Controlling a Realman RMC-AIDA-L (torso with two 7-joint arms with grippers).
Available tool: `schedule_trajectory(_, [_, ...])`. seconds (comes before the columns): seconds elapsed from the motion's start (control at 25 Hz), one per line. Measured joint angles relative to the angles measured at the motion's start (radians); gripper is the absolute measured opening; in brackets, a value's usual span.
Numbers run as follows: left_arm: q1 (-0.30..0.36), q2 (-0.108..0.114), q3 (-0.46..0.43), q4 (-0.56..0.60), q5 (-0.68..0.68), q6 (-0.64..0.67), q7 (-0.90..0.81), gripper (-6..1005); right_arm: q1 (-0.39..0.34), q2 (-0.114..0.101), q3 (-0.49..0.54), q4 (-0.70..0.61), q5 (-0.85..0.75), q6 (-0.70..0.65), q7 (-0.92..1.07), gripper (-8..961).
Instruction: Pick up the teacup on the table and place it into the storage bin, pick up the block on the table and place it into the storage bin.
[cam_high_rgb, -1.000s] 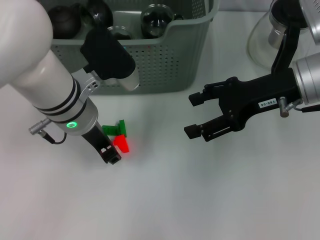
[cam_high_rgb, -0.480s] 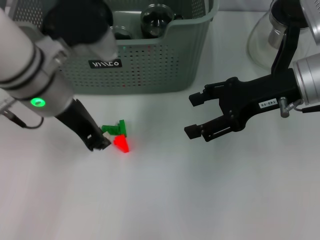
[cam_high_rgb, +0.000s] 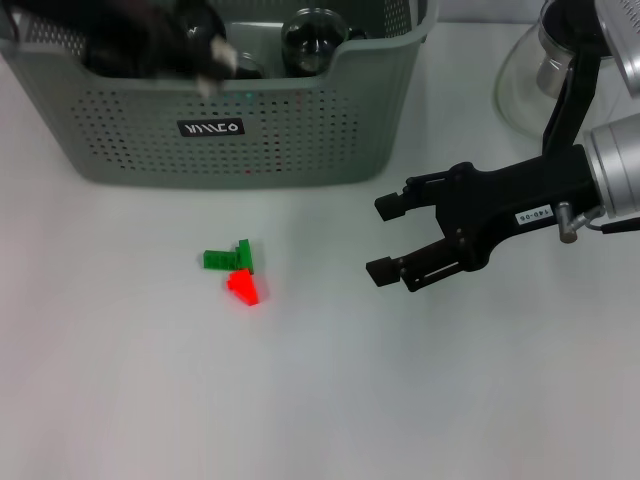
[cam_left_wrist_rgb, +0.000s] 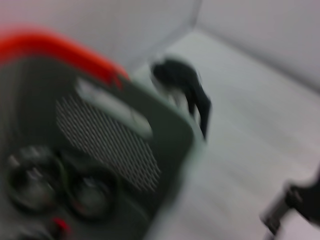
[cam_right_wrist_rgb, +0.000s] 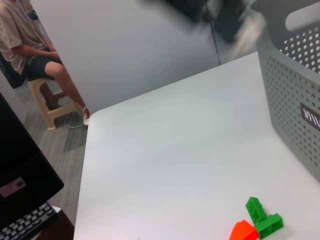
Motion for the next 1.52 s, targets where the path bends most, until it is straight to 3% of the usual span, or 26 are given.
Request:
schedule_trajectory(0.16, [-0.071,0.106,-0.033,-0.150,0.032,-0.176,-0.013,231,0.005,0.001,-0.001,0.001,-0.001,-0.003,0.005,942])
schedule_trajectory(0.28, [-0.097,0.147,-0.033,-0.277,0.084,-0.336,-0.017,240,0.008,0.003,-0.003,0.001,-0.001,-0.003,0.007,941])
schedule_trajectory(0.4, [-0.113,0.158,-0.031,-0.362,0.145,-0.468,-0.014,250,0.011,0.004,-0.004,0.001,-0.001,-0.003,0.010,941])
schedule_trajectory(0.56, [-0.115,0.148,-0.004,-0.377,0.204,-0.567,-0.009,350,0.012,0.004,-0.002,0.001,-0.001,-0.004,0.010,941])
schedule_trajectory(0.72, [-0.114,0.147,0.002,-0.360,0.208,-0.545,0.007,450,0.013,0.003,-0.001,0.001,-0.001,-0.004,0.010,940])
schedule_trajectory(0.8, [-0.110,0.147,-0.007,-0.332,0.153,-0.435,0.087,500,0.014,0.003,-0.001,0.001,-0.002,-0.004,0.010,940])
schedule_trajectory(0.92, [-0.079,0.117,-0.004,-0.262,0.047,-0.181,0.284,713,0.015,0.002,-0.001,0.001,-0.003,-0.002,0.010,940])
schedule_trajectory(1.08, [0.043,0.005,0.084,-0.092,0.042,-0.047,0.460,855,0.015,0.002,-0.001,0.010,-0.002,0.005,0.009,940])
schedule_trajectory(1.16, [0.114,-0.036,0.159,-0.013,0.045,-0.037,0.508,926,0.015,0.002,-0.001,0.014,-0.002,0.007,0.010,940])
schedule_trajectory(1.24, [0.195,-0.074,0.249,0.062,0.058,-0.052,0.524,931,0.014,0.002,0.001,0.016,-0.001,0.010,0.011,940])
schedule_trajectory(1.36, [0.254,-0.115,0.362,0.080,0.127,-0.096,0.515,938,0.015,0.003,0.005,0.025,0.000,0.011,0.011,940])
schedule_trajectory(1.52, [0.259,-0.129,0.477,-0.033,0.227,-0.173,0.467,939,0.018,0.003,0.008,0.035,0.000,0.013,0.012,940])
